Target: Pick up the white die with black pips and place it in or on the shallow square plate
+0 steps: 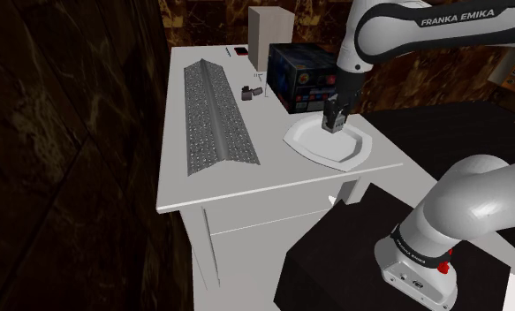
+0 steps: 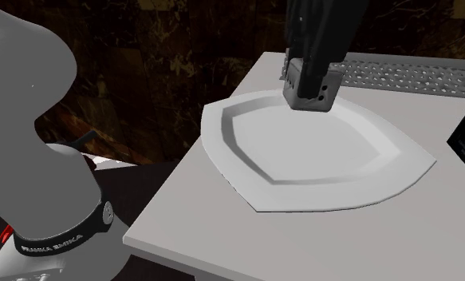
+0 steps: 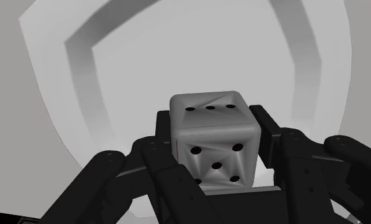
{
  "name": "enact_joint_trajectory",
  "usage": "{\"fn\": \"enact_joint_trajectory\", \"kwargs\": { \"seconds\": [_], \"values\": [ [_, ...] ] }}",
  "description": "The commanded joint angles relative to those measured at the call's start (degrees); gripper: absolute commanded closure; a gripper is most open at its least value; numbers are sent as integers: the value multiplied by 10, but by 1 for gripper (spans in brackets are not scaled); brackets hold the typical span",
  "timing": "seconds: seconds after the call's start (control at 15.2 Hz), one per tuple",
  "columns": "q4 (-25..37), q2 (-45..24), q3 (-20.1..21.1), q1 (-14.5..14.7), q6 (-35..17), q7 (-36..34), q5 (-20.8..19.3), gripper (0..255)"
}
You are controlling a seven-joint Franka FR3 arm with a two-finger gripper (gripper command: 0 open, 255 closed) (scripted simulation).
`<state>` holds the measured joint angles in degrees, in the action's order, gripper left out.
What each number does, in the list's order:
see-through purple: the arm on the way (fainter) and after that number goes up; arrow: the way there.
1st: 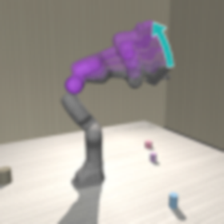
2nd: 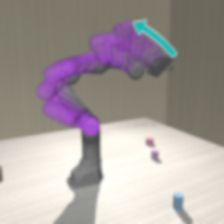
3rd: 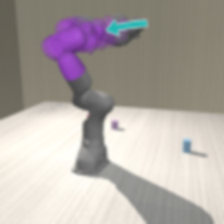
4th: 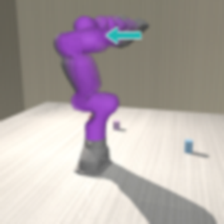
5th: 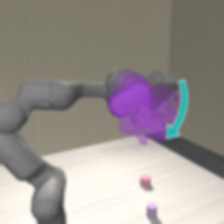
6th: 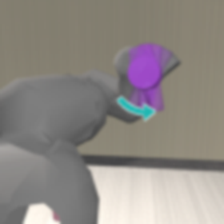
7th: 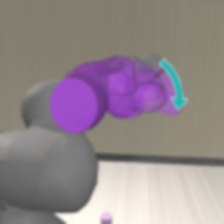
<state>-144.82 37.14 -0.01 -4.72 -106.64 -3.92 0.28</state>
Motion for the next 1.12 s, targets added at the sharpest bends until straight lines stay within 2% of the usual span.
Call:
{"fn": "enact_joint_trajectory", "kwargs": {
  "seconds": [0.0, 0.4, 0.86, 0.92, 1.06],
  "values": [
    [-13, -2, 0, 0, -15, 0, 0, 255],
    [-51, -12, 0, 0, -63, 0, 0, 255],
    [-51, -12, 0, 0, -63, 0, 0, 255],
    [-51, -12, 0, 0, -63, 0, 0, 0],
    [-51, -12, 0, 0, -63, 0, 0, 0]
  ]
}}
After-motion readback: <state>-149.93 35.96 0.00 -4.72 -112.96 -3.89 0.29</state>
